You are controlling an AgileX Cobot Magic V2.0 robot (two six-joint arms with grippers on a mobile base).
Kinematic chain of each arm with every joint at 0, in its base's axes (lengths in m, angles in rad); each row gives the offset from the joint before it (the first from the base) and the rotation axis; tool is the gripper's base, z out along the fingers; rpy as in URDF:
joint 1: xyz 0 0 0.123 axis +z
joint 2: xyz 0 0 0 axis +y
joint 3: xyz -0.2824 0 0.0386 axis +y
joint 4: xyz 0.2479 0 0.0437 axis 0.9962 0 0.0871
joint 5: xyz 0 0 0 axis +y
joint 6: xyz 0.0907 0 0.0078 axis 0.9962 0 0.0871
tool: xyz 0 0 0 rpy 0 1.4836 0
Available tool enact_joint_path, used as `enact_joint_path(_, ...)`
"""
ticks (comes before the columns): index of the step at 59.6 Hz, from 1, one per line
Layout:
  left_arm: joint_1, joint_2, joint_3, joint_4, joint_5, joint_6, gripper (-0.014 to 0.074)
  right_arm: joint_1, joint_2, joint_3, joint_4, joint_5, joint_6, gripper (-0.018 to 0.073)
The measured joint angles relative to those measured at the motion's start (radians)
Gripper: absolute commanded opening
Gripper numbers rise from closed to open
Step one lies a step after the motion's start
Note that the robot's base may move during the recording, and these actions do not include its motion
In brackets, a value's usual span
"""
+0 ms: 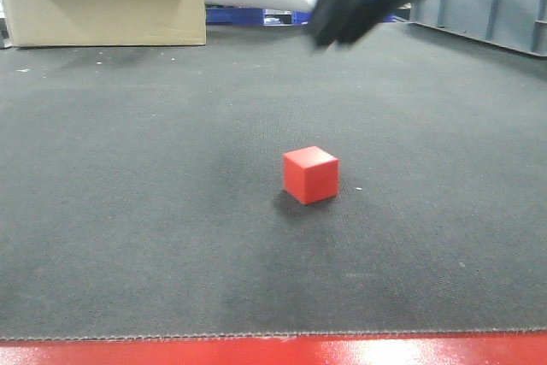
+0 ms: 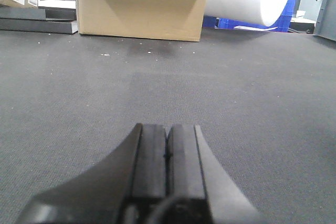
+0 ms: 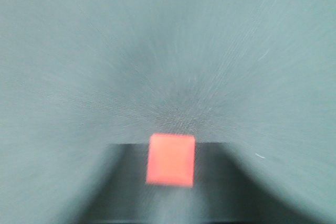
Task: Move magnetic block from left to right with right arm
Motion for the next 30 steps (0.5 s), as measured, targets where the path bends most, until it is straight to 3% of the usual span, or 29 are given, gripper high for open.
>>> enact_joint_path(30,0.0,0.0,0.0,0.0,0.0,0.0,-0.0116,0.0,-0.729,0.527,0.047,-0.191,0.002,0.0061)
